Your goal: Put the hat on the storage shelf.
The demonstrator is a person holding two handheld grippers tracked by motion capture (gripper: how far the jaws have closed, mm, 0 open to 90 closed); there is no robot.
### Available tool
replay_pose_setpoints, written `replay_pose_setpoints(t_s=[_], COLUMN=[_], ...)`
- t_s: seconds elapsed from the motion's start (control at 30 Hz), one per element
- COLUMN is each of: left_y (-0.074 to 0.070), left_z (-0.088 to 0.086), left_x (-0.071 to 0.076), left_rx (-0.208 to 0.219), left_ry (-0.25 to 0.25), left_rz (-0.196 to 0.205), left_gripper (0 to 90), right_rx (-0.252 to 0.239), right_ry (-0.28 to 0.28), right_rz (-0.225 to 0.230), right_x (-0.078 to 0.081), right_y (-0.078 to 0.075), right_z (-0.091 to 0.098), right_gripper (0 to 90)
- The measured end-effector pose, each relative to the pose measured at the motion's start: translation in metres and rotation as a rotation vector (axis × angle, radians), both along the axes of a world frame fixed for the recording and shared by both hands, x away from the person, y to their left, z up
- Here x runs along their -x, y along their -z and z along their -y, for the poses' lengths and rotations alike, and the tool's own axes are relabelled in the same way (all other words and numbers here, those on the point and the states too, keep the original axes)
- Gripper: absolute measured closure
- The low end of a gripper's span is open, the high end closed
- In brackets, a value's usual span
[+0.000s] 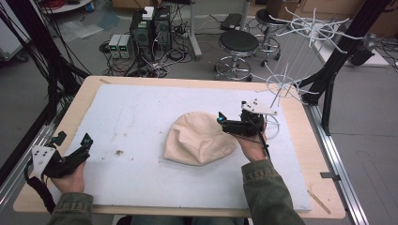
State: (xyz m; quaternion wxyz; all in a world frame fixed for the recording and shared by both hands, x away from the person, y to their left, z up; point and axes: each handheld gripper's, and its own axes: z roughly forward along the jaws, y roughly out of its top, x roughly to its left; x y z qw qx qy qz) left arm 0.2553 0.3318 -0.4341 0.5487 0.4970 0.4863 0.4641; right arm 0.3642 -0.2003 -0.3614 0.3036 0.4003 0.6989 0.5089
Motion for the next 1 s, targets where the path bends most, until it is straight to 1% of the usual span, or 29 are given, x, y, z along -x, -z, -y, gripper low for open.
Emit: replay_pose_setpoints(t_s=[0.07,0.1,0.2,0.3,0.4,0.43,0.5,0.57,0.6,0.67,0.7,0.8,0.83,0.87,0.9,0.93,0.97,1.0], left_y=[0.0,0.0,0.0,0.0,0.0,0.0,0.0,0.0,0.0,0.0,0.0,0.0,0.0,0.0,0.0,0.0,0.001,0.001], left_z=[0.0,0.0,0.0,0.001,0.001,0.001,0.001,0.001,0.001,0.001,0.001,0.0,0.0,0.0,0.0,0.0,0.0,0.0], left_x=[0.0,0.0,0.0,-0.001,-0.001,-0.001,-0.001,-0.001,-0.001,-0.001,-0.001,-0.001,-0.002,-0.002,-0.002,-0.002,-0.002,-0.002], left_rx=[0.001,0.001,0.001,0.0,0.0,-0.001,-0.002,-0.001,-0.002,-0.001,-0.001,0.0,0.002,0.004,0.004,0.004,0.005,0.006], left_ry=[0.0,0.002,0.002,0.004,0.007,0.006,0.008,0.009,0.009,0.009,0.009,0.009,0.009,0.008,0.009,0.009,0.009,0.01], left_rz=[-0.001,0.0,0.0,-0.001,-0.002,-0.004,-0.004,-0.004,-0.003,-0.002,-0.003,-0.003,-0.002,-0.002,-0.002,-0.002,-0.001,0.0], left_gripper=[16.8,16.9,16.8,16.9,16.9,16.9,17.0,17.0,17.0,17.0,17.0,17.0,17.0,17.0,17.0,17.0,17.0,17.0], right_rx=[-0.001,0.001,0.01,0.006,0.016,0.016,0.037,0.043,0.057,0.055,0.064,0.088,0.088,0.094,0.113,0.113,0.126,0.135], right_ry=[-0.003,-0.003,0.003,-0.005,-0.011,-0.011,-0.019,-0.02,-0.028,-0.032,-0.038,-0.055,-0.055,-0.063,-0.073,-0.073,-0.086,-0.093], right_rz=[-0.005,-0.013,-0.011,-0.029,-0.051,-0.051,-0.06,-0.064,-0.07,-0.075,-0.084,-0.09,-0.09,-0.099,-0.111,-0.111,-0.113,-0.133], right_x=[-0.001,-0.004,-0.006,-0.01,-0.014,-0.014,-0.018,-0.019,-0.023,-0.024,-0.028,-0.034,-0.034,-0.036,-0.039,-0.039,-0.043,-0.045], right_y=[0.001,0.003,0.004,0.007,0.008,0.008,0.006,0.005,0.002,0.001,-0.001,-0.003,-0.003,-0.003,-0.004,-0.004,-0.004,-0.004], right_z=[0.0,0.001,0.002,0.002,-0.001,-0.001,-0.004,-0.005,-0.008,-0.01,-0.012,-0.017,-0.017,-0.019,-0.023,-0.023,-0.026,-0.028], right_gripper=[4.0,4.0,4.0,4.1,4.1,4.1,4.1,4.1,4.1,4.1,4.1,4.3,4.3,4.3,4.3,4.3,4.9,4.9])
